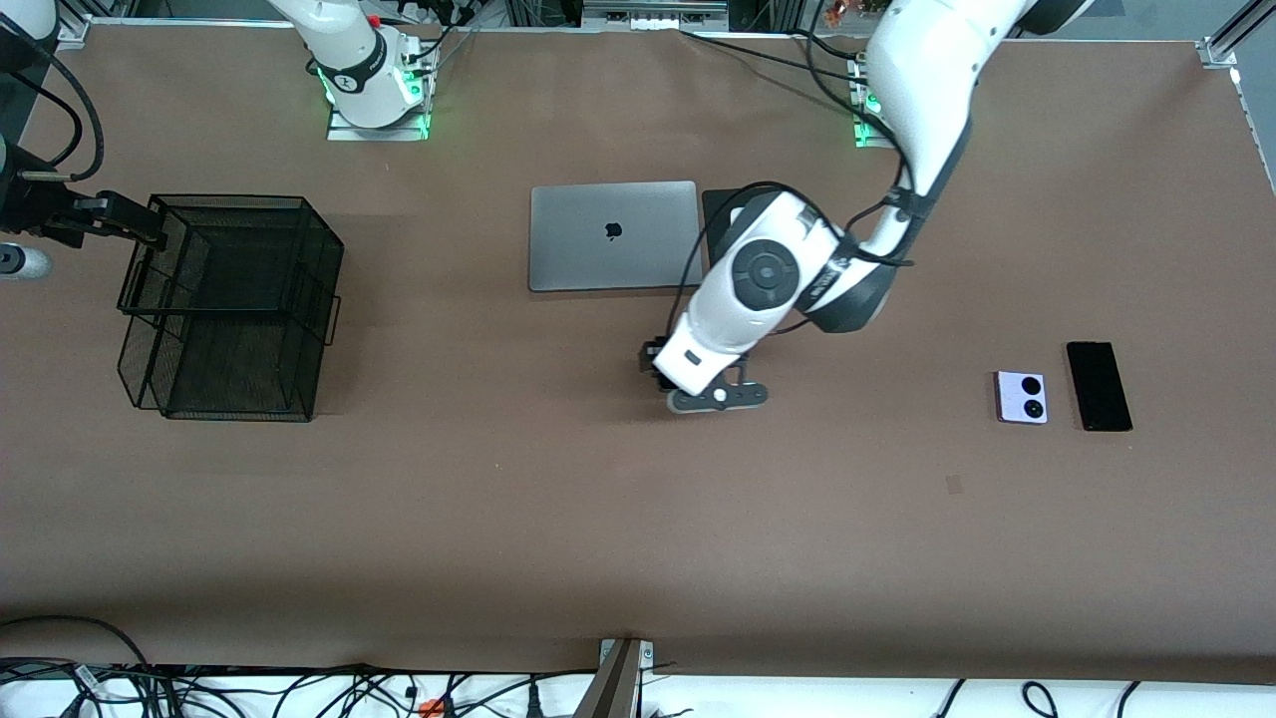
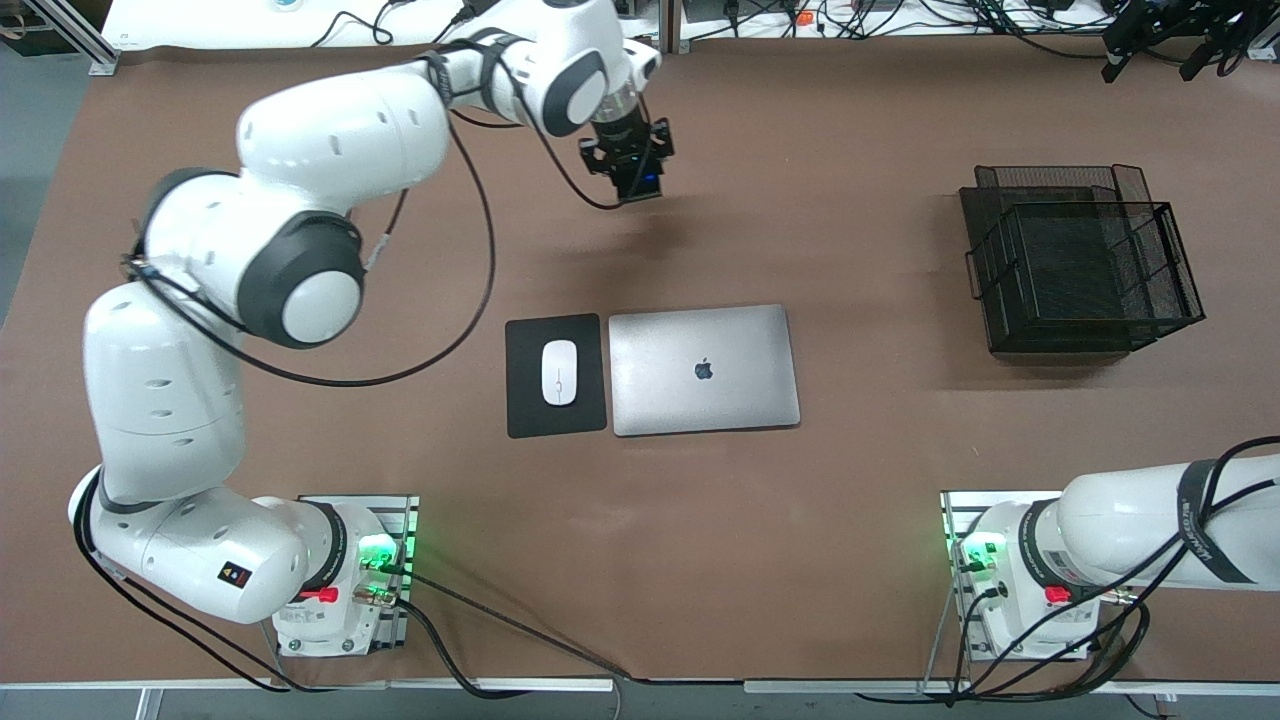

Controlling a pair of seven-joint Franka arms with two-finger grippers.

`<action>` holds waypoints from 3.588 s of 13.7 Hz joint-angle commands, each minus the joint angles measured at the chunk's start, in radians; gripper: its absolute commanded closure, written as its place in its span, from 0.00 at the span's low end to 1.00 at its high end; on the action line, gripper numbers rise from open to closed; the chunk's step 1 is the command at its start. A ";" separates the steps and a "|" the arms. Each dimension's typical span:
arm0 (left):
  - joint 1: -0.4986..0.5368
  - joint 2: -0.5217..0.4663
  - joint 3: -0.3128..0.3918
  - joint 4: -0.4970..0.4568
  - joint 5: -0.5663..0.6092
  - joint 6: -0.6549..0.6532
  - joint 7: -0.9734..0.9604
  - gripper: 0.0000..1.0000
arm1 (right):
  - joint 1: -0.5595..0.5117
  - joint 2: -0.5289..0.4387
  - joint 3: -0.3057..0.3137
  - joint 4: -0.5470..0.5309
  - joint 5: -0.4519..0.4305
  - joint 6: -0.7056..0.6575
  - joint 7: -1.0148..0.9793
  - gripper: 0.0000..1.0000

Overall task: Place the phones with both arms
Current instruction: 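Carry the black flip phone with the left gripper beside the laptop, then lower the black flip phone and open the left gripper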

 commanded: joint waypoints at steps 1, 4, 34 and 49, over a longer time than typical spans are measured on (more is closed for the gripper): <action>-0.065 0.117 0.034 0.171 -0.006 -0.020 -0.012 1.00 | -0.005 0.004 0.000 0.016 0.020 -0.016 -0.017 0.00; -0.147 0.206 0.081 0.259 -0.008 -0.020 -0.078 1.00 | -0.005 0.004 0.000 0.016 0.018 -0.016 -0.015 0.00; -0.170 0.168 0.298 0.319 -0.012 -0.158 -0.134 0.00 | 0.002 0.001 0.009 0.020 0.019 -0.016 -0.012 0.00; 0.448 -0.155 0.304 -0.157 0.000 -0.179 0.748 0.00 | 0.488 0.485 0.038 0.098 0.135 0.368 0.236 0.00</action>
